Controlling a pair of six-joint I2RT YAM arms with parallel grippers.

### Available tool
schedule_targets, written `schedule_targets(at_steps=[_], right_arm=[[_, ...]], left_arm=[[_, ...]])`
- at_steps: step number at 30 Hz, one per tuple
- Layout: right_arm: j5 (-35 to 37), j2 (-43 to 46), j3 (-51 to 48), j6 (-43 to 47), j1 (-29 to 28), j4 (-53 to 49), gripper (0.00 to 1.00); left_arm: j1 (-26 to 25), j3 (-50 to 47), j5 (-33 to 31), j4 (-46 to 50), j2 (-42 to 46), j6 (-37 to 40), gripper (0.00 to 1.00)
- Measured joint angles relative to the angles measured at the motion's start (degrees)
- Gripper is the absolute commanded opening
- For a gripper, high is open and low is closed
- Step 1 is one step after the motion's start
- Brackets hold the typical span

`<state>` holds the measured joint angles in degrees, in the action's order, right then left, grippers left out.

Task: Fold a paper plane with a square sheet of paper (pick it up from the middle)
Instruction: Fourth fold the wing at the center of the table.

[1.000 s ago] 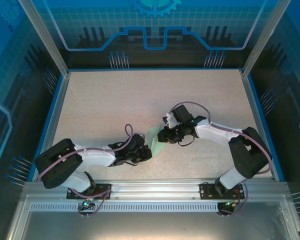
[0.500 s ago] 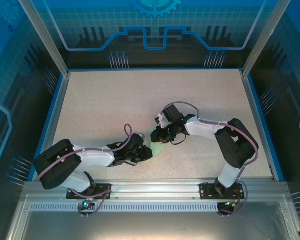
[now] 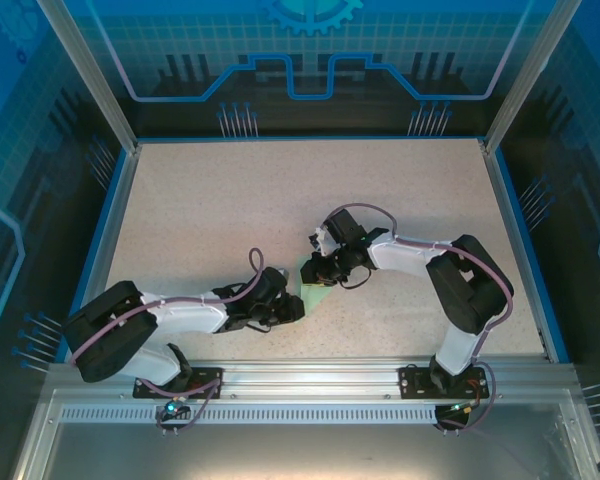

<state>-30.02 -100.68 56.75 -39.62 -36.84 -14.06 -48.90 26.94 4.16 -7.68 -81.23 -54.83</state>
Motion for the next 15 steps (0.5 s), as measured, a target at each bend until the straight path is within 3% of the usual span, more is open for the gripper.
schedule_targets(at_steps=[15], right_arm=[[0.0,0.0,0.4,0.0,0.0,0.0,0.22]], left_arm=[[-4.6,4.9,-5.4,7.5,0.0,2.8,0.36]])
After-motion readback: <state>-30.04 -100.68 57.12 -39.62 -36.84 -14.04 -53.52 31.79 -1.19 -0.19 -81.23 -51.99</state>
